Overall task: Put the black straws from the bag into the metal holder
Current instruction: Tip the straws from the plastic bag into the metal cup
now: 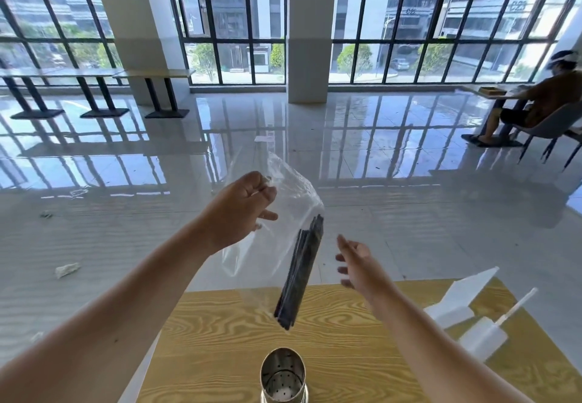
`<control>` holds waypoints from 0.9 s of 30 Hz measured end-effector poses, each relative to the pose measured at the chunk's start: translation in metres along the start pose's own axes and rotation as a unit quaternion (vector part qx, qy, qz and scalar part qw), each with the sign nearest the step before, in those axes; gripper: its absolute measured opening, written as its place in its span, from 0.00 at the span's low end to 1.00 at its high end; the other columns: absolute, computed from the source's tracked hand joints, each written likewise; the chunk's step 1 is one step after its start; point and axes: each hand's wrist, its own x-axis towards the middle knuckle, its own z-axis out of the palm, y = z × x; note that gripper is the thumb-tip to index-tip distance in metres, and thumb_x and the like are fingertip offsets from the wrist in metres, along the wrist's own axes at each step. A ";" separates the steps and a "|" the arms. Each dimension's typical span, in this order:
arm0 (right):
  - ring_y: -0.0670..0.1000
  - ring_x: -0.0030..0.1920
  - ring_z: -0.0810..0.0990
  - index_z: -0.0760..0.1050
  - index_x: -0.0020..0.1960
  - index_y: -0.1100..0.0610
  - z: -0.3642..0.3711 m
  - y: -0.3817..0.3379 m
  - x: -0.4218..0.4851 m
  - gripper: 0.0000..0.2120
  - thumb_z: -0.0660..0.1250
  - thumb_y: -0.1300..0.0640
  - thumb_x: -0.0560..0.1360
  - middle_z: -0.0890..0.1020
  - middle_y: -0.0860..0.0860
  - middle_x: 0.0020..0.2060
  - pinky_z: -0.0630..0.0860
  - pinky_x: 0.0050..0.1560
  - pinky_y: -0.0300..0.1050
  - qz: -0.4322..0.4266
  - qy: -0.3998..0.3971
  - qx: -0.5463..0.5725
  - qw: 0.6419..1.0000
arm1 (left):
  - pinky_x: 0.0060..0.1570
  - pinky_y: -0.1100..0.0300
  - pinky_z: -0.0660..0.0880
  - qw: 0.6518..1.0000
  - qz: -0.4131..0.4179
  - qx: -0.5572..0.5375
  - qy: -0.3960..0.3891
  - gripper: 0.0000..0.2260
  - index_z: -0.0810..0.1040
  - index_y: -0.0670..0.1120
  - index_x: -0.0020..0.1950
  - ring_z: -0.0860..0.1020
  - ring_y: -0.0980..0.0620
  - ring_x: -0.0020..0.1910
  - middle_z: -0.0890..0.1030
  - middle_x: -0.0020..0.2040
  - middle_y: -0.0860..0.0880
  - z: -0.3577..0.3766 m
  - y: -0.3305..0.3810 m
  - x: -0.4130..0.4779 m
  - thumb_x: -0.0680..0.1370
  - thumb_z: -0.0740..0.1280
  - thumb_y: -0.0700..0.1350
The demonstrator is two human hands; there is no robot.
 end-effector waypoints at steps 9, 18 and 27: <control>0.58 0.48 0.82 0.81 0.59 0.58 0.032 -0.010 0.002 0.17 0.63 0.46 0.86 0.84 0.58 0.46 0.78 0.54 0.57 0.093 -0.095 0.349 0.928 | 0.49 0.38 0.83 0.990 0.027 -0.135 0.011 0.09 0.72 0.37 0.51 0.84 0.42 0.31 0.85 0.50 0.57 -0.012 0.014 -0.020 0.85 0.63 0.43; 0.50 0.35 0.83 0.80 0.49 0.52 0.021 -0.028 0.010 0.08 0.67 0.53 0.86 0.86 0.48 0.36 0.74 0.38 0.49 0.006 0.051 0.293 0.955 | 0.45 0.51 0.80 0.997 -0.022 -0.041 0.061 0.08 0.78 0.45 0.50 0.85 0.48 0.35 0.89 0.51 0.48 -0.036 -0.015 -0.033 0.85 0.64 0.46; 0.52 0.38 0.81 0.80 0.43 0.49 -0.007 -0.053 0.009 0.13 0.67 0.53 0.86 0.83 0.50 0.40 0.78 0.41 0.50 -0.019 0.083 0.332 0.939 | 0.54 0.48 0.83 0.985 -0.052 0.153 -0.064 0.11 0.84 0.53 0.51 0.86 0.52 0.52 0.88 0.50 0.52 -0.062 -0.043 -0.035 0.72 0.82 0.48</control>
